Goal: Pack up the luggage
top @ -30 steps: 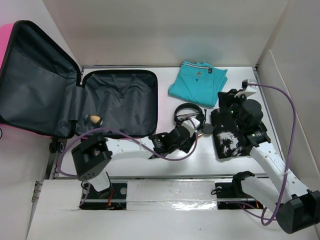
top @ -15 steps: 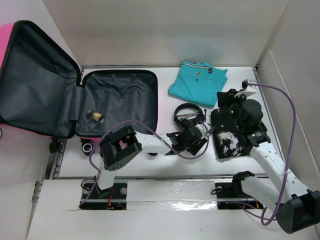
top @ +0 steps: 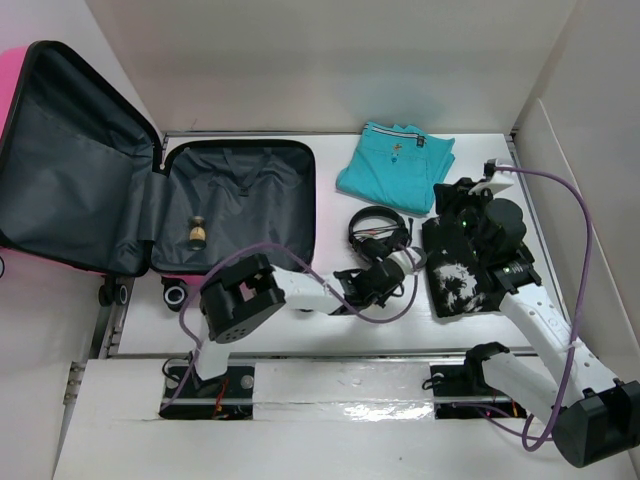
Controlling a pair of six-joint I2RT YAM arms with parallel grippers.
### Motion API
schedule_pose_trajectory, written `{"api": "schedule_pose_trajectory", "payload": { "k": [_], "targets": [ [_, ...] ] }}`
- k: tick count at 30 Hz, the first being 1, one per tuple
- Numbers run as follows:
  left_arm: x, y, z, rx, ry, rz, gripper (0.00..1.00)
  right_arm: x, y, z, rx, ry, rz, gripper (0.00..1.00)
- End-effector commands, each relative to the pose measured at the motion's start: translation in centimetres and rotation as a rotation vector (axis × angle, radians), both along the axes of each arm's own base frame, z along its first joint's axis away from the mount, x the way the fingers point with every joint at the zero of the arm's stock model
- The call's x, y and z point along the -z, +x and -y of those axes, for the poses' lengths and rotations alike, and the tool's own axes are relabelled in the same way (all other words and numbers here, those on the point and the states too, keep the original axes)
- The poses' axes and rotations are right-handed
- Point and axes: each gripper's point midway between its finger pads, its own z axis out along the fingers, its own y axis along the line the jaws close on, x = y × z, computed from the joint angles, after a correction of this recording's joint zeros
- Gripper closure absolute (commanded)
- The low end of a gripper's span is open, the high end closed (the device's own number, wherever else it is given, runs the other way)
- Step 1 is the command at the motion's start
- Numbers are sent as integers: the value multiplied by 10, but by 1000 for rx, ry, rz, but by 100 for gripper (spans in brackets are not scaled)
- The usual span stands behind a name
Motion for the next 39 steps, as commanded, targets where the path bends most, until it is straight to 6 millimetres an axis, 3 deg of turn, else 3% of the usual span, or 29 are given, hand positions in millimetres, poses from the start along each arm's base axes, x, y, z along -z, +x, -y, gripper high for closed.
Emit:
{"api": "schedule_pose_trajectory", "payload": {
  "k": [1, 2, 5, 6, 8, 9, 11, 12, 13, 14, 15, 16, 17, 18, 21, 23, 24, 26, 27, 28, 30, 31, 33, 34, 36, 39],
  "targets": [
    [-57, -11, -9, -24, -91, 63, 90, -17, 2, 3, 10, 13, 55, 71],
    [-79, -12, -15, -39, -143, 84, 90, -16, 2, 2, 8, 11, 52, 71],
    [-104, -2, -40, -129, -179, 133, 90, -15, 3, 2, 8, 11, 52, 71],
    [-127, -1, -48, -165, -239, 153, 89, -16, 2, 2, 7, 11, 52, 71],
    [-134, 7, -77, -271, -255, 195, 88, -16, 2, 1, -1, 6, 53, 71],
    [-155, 11, -91, -346, -335, 201, 86, -16, 2, 1, -2, 6, 53, 71],
    [-156, 28, -136, -519, -336, 232, 86, -15, 2, 0, -4, 9, 51, 71],
    [-171, 31, -158, -597, -389, 246, 86, -15, 3, -1, -10, 8, 50, 71],
    [-169, 47, -197, -768, -400, 268, 86, -16, 3, -3, -19, 8, 50, 71],
    [-163, 51, -221, -843, -405, 269, 87, -14, 4, -4, -27, 3, 42, 71],
    [-177, 54, -244, -910, -478, 278, 84, -15, 3, -6, -37, 1, 43, 71],
    [-181, 60, -253, -935, -543, 266, 74, -14, 3, -6, -39, 0, 40, 71],
    [-173, 71, -282, -985, -550, 275, 62, -13, 3, -6, -36, 1, 43, 71],
    [-189, 75, -288, -961, -628, 286, 42, -13, 4, -5, -33, 3, 43, 72],
    [-201, 80, -273, -858, -689, 254, 25, -13, 3, -11, -54, -2, 35, 74],
    [-202, 78, -253, -808, -649, 257, 25, -15, 2, -10, -51, -6, 40, 74],
    [-201, 71, -219, -733, -619, 235, 29, -14, 2, -6, -30, -5, 43, 76],
    [-198, 64, -187, -671, -560, 234, 36, -13, 2, -4, -19, 3, 46, 85],
    [-194, 65, -161, -632, -523, 220, 55, -15, 2, -4, -18, 0, 47, 86],
    [-190, 53, -137, -574, -516, 197, 67, -16, 2, -4, -21, -4, 46, 89],
    [-172, 43, -94, -453, -495, 126, 88, -16, 2, -2, -13, -9, 44, 91],
    [-166, 29, -70, -374, -504, 78, 93, -15, 2, -1, -4, -9, 42, 92],
    [-149, 18, -36, -300, -474, 23, 100, -14, 2, 3, 18, -2, 42, 92],
    [-156, 5, -13, -232, -488, 6, 100, -14, 2, 3, 18, -1, 40, 91],
    [-131, -3, 8, -193, -434, -17, 100, -15, 2, 4, 21, -1, 42, 91],
    [-123, -16, 44, -93, -425, -66, 100, -16, 1, 8, 42, 1, 46, 90]
  ]
}}
